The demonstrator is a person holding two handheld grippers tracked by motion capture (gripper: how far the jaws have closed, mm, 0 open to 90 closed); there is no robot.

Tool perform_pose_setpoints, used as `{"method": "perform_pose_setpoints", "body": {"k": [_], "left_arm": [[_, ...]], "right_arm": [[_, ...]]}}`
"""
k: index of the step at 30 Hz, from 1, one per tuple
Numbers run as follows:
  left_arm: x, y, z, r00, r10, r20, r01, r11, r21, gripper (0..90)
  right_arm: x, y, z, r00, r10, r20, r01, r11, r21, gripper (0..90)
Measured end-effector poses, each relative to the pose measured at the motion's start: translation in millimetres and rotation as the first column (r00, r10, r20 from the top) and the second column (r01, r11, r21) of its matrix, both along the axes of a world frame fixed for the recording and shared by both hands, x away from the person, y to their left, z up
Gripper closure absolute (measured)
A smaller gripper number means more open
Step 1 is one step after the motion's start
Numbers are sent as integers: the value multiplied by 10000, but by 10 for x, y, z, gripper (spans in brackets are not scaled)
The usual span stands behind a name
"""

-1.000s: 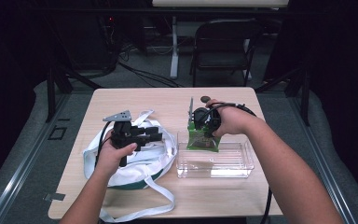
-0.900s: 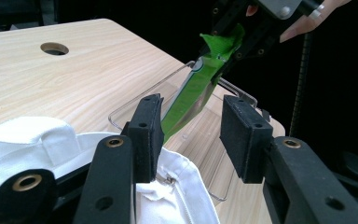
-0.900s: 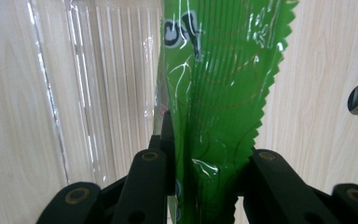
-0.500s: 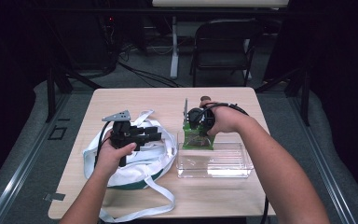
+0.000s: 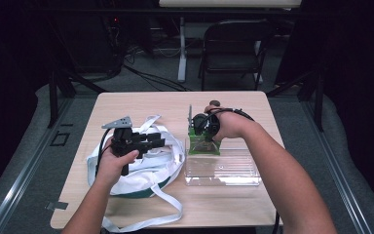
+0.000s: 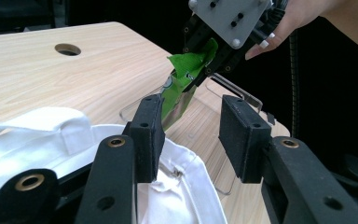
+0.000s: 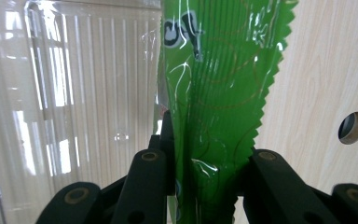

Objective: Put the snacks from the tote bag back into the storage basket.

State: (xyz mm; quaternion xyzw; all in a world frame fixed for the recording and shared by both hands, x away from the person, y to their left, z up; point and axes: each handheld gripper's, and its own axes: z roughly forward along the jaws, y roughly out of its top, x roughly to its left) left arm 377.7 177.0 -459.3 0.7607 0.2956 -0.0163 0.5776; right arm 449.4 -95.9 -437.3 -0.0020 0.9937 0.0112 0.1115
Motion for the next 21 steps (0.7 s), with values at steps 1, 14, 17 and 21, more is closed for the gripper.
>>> {"method": "perform_pose_setpoints", "body": {"k": [1, 14, 17, 21], "left_arm": [[-8, 12, -2, 10000, 49, -6, -49, 10000, -25, 594], [-50, 126, -30, 9986, 527, -27, -526, 9986, 103, 557], [-53, 127, -40, 9984, 564, -62, -563, 9983, 135, 556], [-59, 139, -33, 9983, 583, -61, -582, 9982, 127, 554]], "right_arm": [[11, 4, -10, 10000, 46, 56, -45, 10000, -13, 753], [112, 25, -161, 10000, 26, 65, -28, 9995, 315, 749], [122, 7, -161, 10000, 21, 13, -21, 9995, 314, 742], [138, 1, -177, 9998, -39, 177, 31, 9990, 446, 708]]}}
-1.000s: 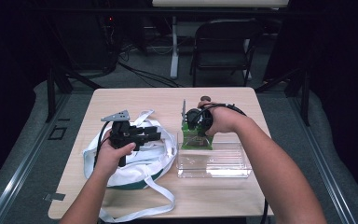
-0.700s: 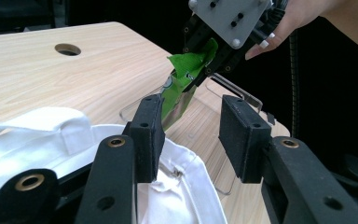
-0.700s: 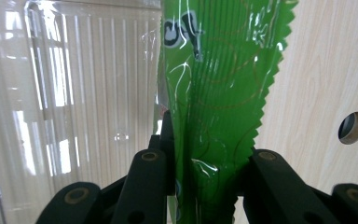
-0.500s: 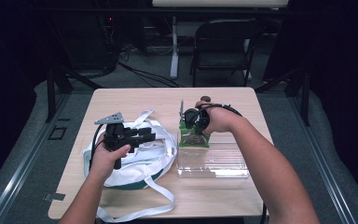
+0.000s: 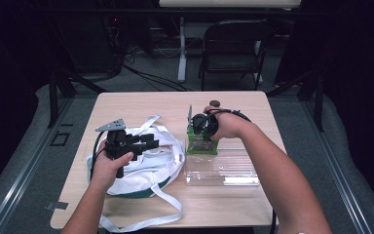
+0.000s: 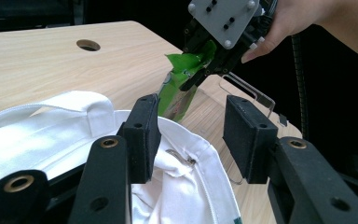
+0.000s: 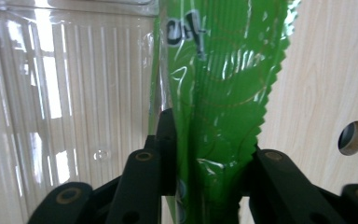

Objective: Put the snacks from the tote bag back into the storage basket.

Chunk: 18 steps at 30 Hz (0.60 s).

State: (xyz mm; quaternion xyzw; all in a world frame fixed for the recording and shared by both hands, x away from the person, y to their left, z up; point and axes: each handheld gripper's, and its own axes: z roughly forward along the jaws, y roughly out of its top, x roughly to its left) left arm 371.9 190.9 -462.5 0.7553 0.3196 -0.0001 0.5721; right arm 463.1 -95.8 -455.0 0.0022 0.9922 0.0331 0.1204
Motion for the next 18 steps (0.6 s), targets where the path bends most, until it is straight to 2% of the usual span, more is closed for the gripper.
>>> {"method": "perform_pose_setpoints", "body": {"k": [2, 3, 4, 5, 9, 15, 18], "left_arm": [[0, -1, -2, 10000, 23, 17, -23, 10000, -34, 553], [0, -1, -2, 10000, 5, 1, -5, 10000, -13, 553], [0, -1, -2, 10000, 5, 1, -5, 10000, -13, 553], [0, -4, -3, 10000, 1, 4, -1, 10000, -10, 553], [-3, -5, -4, 10000, -1, 5, 1, 10000, -6, 553], [-4, -6, -4, 10000, 3, 10, -3, 10000, -5, 553], [-2, -4, -7, 10000, 16, 10, -16, 10000, 22, 553]], "right_arm": [[4, 3, 4, 10000, 4, 67, -3, 10000, -59, 694], [7, 5, 2, 9998, -99, 172, 98, 9999, 71, 622], [7, 5, 2, 9998, -99, 172, 98, 9999, 71, 622], [18, 7, 12, 9988, -325, 376, 317, 9993, 222, 546], [30, 1, 46, 9954, -568, 772, 531, 9973, 501, 470], [25, -16, 94, 9934, -768, 848, 706, 9948, 737, 453], [23, -25, 101, 9932, -770, 871, 713, 9952, 667, 453]]}}
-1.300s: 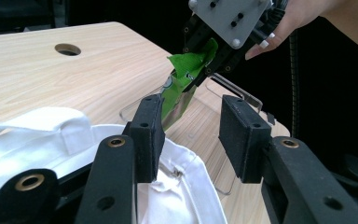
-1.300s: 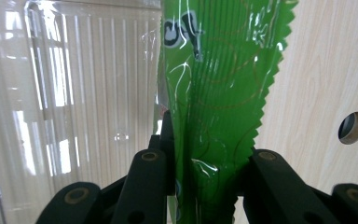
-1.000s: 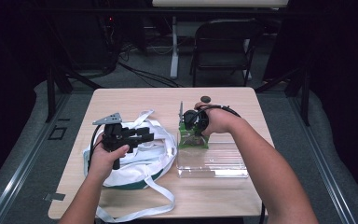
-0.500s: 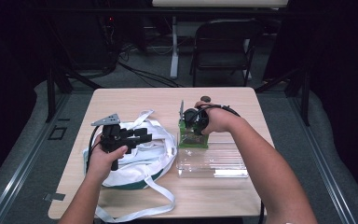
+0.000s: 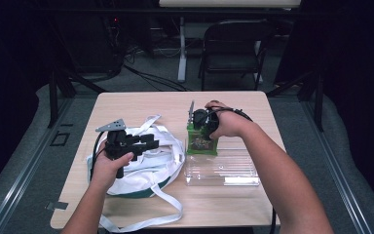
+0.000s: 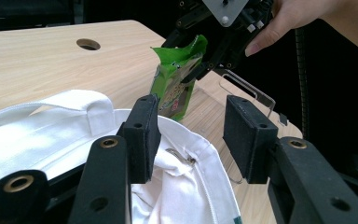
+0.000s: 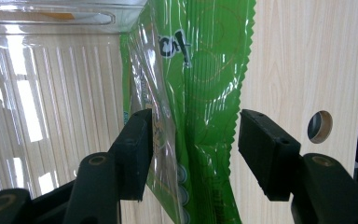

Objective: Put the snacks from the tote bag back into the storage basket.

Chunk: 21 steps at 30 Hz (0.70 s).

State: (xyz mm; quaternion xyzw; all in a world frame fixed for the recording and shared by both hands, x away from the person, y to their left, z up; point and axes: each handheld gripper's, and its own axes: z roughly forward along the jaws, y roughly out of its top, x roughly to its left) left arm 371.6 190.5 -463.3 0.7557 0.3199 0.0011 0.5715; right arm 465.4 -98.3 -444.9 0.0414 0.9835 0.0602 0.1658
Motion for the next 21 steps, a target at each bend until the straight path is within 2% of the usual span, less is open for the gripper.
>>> {"method": "perform_pose_setpoints", "body": {"k": [21], "left_arm": [[11, 20, -25, 9999, 42, -134, -41, 10000, 14, 542]], "right_arm": [[-1, -3, 46, 9999, -131, 104, 128, 9996, 232, 432]]}}
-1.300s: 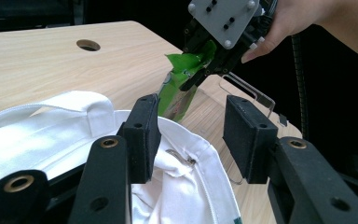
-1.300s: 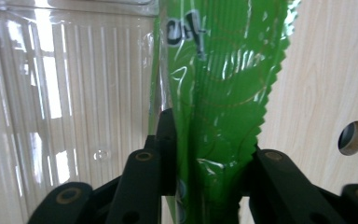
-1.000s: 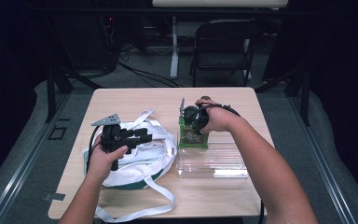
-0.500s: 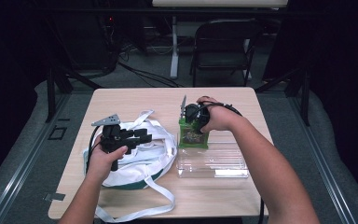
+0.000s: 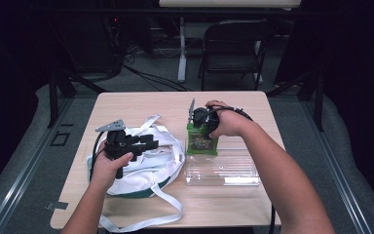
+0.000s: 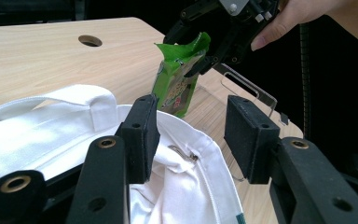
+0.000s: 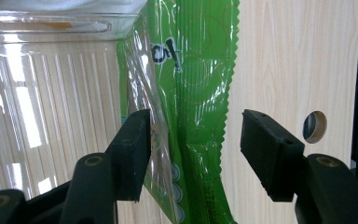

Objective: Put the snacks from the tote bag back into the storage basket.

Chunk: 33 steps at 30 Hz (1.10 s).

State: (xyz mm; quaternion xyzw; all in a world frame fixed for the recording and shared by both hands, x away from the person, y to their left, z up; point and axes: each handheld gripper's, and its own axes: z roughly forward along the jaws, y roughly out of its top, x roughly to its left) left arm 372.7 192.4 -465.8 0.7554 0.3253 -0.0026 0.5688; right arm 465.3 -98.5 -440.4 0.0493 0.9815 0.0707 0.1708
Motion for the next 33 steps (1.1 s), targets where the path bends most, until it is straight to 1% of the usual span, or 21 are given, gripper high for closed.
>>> {"method": "perform_pose_setpoints", "body": {"k": [2, 9, 13, 15, 20, 23, 24, 26, 27, 29, 30, 33], "left_arm": [[2, 3, 0, 10000, -11, 3, 11, 10000, 35, 542], [2, 3, -1, 10000, 11, -7, -11, 10000, -38, 534], [4, 4, -1, 10000, 28, 4, -28, 10000, -30, 531], [3, 7, 0, 10000, 37, 4, -37, 10000, -17, 529], [7, 17, 0, 10000, 75, -33, -75, 10000, -3, 523], [5, 17, 1, 9999, 97, -35, -97, 9999, -23, 523], [5, 17, 1, 9999, 97, -35, -97, 9999, -23, 523], [1, 22, 9, 10000, 90, 10, -90, 10000, 11, 523], [1, 22, 9, 10000, 90, 10, -90, 10000, 11, 523], [-1, 25, 12, 9999, 119, 31, -119, 9999, -57, 523], [-1, 27, 13, 9999, 111, 10, -110, 9999, -78, 523], [2, 30, 8, 10000, 83, -20, -83, 9999, -57, 523]], "right_arm": [[1, 4, 10, 10000, 35, -8, -35, 10000, -32, 432], [-11, 1, 23, 10000, -27, -51, 28, 9999, 142, 427], [-33, 23, 48, 9999, 105, -41, -105, 9998, 149, 425], [-39, 32, 47, 10000, 87, -40, -86, 9997, 238, 424], [-69, 69, 68, 9997, 248, 27, -249, 9995, 194, 420], [-100, 97, 131, 9994, 328, 98, -330, 9991, 256, 418], [-100, 97, 131, 9994, 328, 98, -330, 9991, 256, 418], [-120, 106, 188, 9993, 333, 159, -338, 9989, 317, 418], [-120, 106, 188, 9993, 333, 159, -338, 9989, 317, 418], [-138, 109, 241, 9989, 373, 291, -381, 9989, 272, 415], [-145, 106, 255, 9988, 365, 332, -377, 9987, 345, 414], [-170, 89, 297, 9987, 338, 393, -347, 9992, 212, 421]]}}
